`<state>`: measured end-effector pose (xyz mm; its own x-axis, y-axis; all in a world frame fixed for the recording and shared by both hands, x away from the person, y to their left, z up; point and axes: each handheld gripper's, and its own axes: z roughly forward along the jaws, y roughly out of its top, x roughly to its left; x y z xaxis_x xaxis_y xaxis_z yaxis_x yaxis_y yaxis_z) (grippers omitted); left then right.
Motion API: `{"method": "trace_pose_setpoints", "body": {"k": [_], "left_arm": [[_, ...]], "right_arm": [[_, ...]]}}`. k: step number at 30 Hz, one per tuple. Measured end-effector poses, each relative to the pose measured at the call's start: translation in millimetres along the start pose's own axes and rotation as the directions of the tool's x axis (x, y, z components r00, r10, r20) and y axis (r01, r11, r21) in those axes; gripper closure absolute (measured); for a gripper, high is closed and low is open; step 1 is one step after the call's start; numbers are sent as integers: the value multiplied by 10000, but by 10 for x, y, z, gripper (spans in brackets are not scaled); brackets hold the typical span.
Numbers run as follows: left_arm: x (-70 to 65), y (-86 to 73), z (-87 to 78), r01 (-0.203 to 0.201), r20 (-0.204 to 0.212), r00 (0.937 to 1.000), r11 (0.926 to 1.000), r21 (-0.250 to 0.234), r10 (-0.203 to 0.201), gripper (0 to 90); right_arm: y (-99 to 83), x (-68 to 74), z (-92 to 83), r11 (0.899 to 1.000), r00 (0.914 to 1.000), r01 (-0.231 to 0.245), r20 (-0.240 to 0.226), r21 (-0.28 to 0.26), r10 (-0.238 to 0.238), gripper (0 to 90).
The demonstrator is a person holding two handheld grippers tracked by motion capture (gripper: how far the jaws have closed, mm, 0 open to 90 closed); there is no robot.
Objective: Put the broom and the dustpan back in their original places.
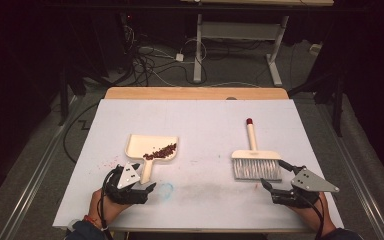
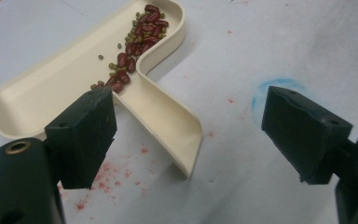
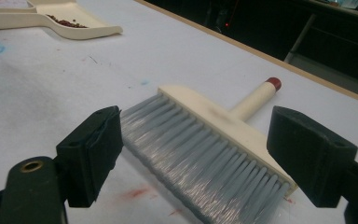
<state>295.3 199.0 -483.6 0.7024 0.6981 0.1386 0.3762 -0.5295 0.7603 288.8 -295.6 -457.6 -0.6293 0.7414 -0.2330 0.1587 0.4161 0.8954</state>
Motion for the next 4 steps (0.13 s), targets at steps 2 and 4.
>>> {"method": "trace_pose_setpoints", "body": {"k": [2, 4], "left_arm": [[-10, 16, 1, 2, -34, 10000, 10000, -17, -2, 177], [-20, 44, 20, -73, -35, 10000, 10000, -1, 73, 177]], "right_arm": [[6, 20, -24, 9999, 9999, 146, 57, -9, -146, 189], [0, 34, -49, 9997, 9996, 263, 28, 12, -263, 187]]}}
